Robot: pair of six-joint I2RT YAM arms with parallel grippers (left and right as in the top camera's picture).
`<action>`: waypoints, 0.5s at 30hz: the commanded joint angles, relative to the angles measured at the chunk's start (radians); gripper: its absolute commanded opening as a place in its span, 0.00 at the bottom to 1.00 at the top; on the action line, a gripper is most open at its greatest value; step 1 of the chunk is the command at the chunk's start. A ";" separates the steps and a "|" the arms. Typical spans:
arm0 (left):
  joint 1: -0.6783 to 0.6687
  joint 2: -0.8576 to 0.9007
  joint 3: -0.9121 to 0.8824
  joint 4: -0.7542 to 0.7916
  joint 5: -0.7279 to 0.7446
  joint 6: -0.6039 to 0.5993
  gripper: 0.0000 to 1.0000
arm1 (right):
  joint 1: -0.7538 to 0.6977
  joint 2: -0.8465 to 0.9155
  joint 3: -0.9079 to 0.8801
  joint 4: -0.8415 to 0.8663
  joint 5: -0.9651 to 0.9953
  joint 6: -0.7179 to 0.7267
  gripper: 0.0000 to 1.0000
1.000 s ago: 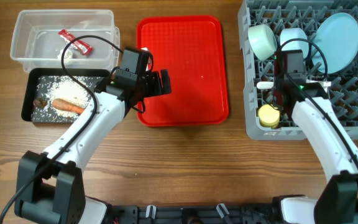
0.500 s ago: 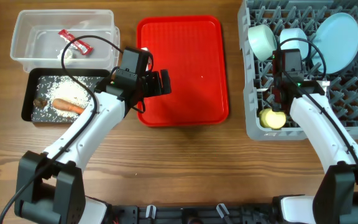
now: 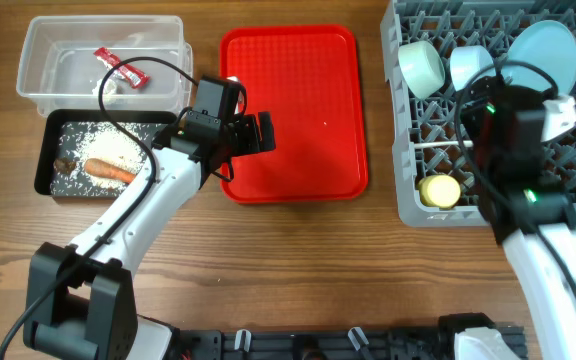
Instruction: Sort waste into correct bins and load items into the dishwasher rack
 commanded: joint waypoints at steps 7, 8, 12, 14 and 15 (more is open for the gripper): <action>-0.003 0.008 0.000 0.003 -0.017 0.005 1.00 | -0.001 -0.341 0.001 -0.219 -0.622 -0.642 1.00; -0.003 0.008 0.000 0.003 -0.017 0.004 1.00 | -0.001 -0.368 0.001 -0.262 -0.647 -0.641 1.00; -0.003 0.008 0.000 0.003 -0.017 0.005 1.00 | -0.001 -0.437 0.001 -0.404 -0.684 -0.630 1.00; -0.003 0.008 0.000 0.003 -0.017 0.005 1.00 | -0.001 -0.448 0.001 -0.486 -0.679 -0.629 1.00; -0.003 0.008 0.000 0.003 -0.017 0.004 1.00 | -0.001 -0.448 0.001 -0.531 -0.679 -0.629 1.00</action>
